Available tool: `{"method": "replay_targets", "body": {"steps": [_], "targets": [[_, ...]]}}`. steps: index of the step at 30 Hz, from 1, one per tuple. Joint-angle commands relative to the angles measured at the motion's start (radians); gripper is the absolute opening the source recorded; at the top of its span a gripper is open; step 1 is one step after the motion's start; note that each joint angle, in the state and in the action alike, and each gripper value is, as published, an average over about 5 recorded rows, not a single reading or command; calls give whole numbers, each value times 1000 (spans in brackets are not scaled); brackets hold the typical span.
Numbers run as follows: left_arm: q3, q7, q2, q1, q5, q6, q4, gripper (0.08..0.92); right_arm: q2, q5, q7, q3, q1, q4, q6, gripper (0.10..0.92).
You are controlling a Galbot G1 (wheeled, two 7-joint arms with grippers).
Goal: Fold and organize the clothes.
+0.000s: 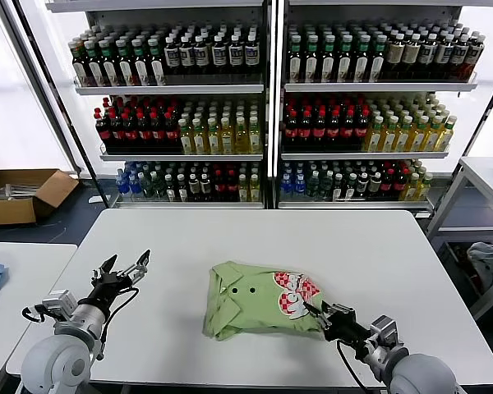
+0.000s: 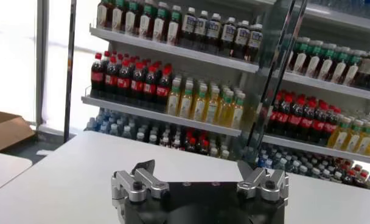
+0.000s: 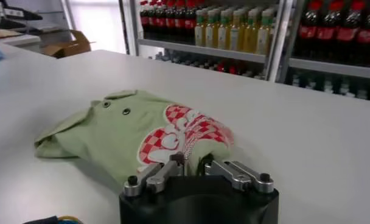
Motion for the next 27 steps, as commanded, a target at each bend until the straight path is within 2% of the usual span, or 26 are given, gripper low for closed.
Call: {"method": "replay_targets", "body": {"steps": [1,11,16,19,24,27], "targets": [[0,-1,5,18,-14,0,-12,823,-21,-22,89,101,-88,40,44,362],[2,11,16,22,-17,-1,-42,823,101,-4,182,-49,38,87,84,648],[6,12,-4,33,-4,-1,-61,823,237,-21,275,-183,188,-23,78,784],[5,12,-11,41,2,0,-73,823,342,-21,350,-234,233,-87,67,817],[-1,9,-11,52,8,0,-80,823,494,-83,501,-292,232,-178,11,822],[-2,9,-11,64,10,-1,-84,823,560,-124,539,-294,232,-261,3,823]]}}
